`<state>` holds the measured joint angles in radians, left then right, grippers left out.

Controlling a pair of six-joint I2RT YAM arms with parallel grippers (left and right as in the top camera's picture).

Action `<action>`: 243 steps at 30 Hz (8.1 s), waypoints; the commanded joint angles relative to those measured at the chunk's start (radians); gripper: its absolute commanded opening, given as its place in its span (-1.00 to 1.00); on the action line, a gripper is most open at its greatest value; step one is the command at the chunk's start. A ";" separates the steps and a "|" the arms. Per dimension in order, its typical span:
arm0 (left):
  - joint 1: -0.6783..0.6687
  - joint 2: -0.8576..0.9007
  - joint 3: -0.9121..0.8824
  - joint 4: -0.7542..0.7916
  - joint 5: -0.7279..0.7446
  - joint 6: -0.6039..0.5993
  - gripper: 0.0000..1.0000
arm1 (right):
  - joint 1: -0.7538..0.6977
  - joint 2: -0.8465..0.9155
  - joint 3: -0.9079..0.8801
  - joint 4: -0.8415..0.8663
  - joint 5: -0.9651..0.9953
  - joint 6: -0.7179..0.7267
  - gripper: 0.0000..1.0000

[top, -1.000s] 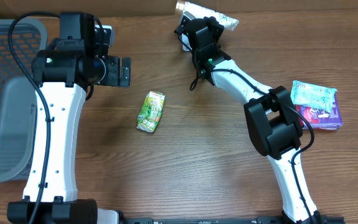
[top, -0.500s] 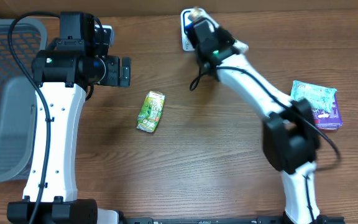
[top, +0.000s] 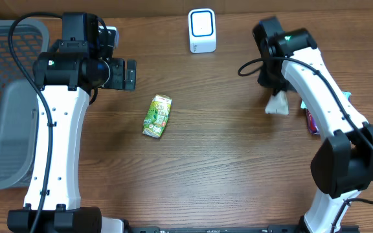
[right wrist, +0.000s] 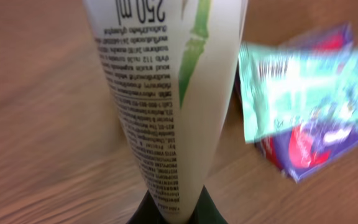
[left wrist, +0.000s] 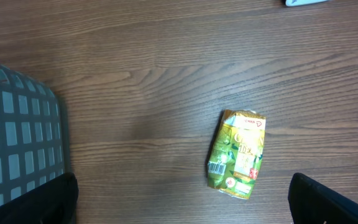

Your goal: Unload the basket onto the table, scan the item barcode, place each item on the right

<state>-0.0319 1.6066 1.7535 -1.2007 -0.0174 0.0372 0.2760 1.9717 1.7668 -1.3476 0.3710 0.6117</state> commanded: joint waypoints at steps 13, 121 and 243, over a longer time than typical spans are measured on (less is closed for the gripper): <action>-0.001 -0.004 0.018 0.001 0.010 0.023 1.00 | -0.146 -0.005 -0.340 0.252 0.040 0.009 -0.88; -0.008 -0.004 0.018 0.001 0.010 0.023 1.00 | 0.433 0.264 -0.280 1.078 -0.738 0.136 0.66; -0.008 -0.003 0.018 0.001 0.010 0.023 1.00 | 0.183 -0.010 -0.315 0.754 -0.410 0.509 -0.38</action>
<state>-0.0326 1.6066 1.7535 -1.2007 -0.0177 0.0372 0.4587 1.9743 1.4452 -0.6025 -0.0452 1.1744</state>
